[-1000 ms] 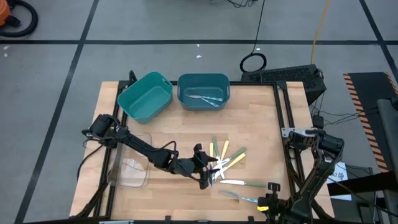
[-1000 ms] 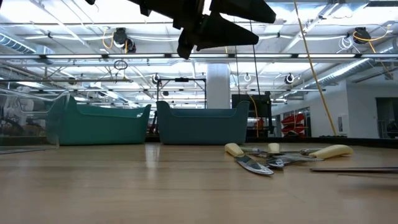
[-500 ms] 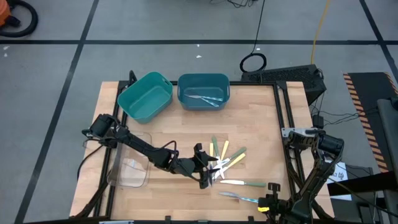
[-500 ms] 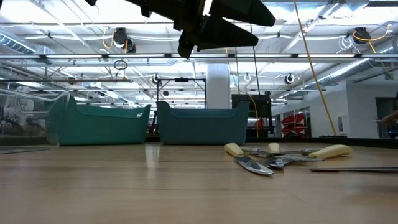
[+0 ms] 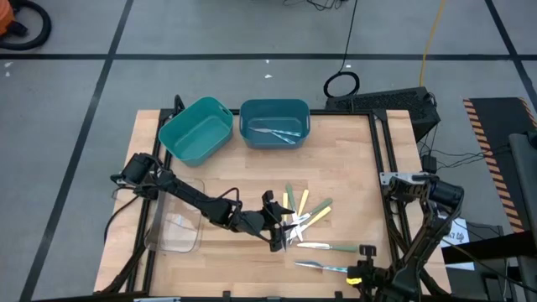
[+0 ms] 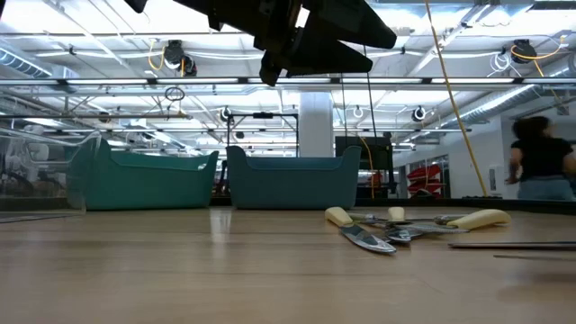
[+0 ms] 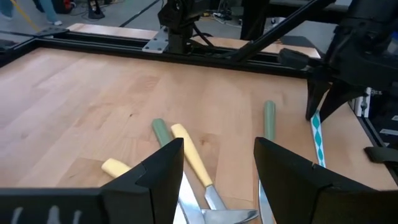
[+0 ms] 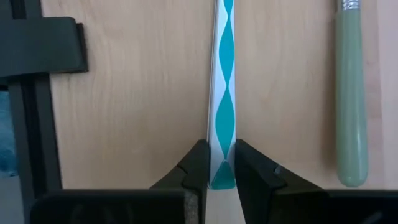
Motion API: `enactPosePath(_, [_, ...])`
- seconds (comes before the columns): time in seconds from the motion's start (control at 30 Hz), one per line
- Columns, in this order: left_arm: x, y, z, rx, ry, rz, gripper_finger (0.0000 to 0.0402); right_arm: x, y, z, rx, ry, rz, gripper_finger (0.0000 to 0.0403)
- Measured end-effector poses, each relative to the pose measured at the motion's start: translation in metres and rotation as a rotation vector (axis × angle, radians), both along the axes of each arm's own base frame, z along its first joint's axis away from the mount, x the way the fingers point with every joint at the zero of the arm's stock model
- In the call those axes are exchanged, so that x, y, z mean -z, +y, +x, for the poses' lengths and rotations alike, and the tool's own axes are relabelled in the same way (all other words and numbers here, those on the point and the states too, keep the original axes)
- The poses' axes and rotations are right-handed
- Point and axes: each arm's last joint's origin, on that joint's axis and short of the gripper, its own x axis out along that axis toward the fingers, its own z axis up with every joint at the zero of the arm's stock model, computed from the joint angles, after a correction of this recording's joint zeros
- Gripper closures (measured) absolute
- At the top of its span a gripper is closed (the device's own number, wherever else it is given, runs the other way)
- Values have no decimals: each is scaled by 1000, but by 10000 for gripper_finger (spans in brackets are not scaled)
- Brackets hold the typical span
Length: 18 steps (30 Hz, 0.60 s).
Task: Sort silverware by color (type)
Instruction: Put the blue table knife into the blue bin
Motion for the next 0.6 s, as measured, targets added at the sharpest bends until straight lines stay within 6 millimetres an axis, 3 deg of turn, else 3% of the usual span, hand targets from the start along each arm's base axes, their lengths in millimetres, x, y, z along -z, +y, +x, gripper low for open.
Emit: enactPosePath(0.6, [0,-1,0,8,-4,-6,199,-11,-4,-1,-37,-7,10,353])
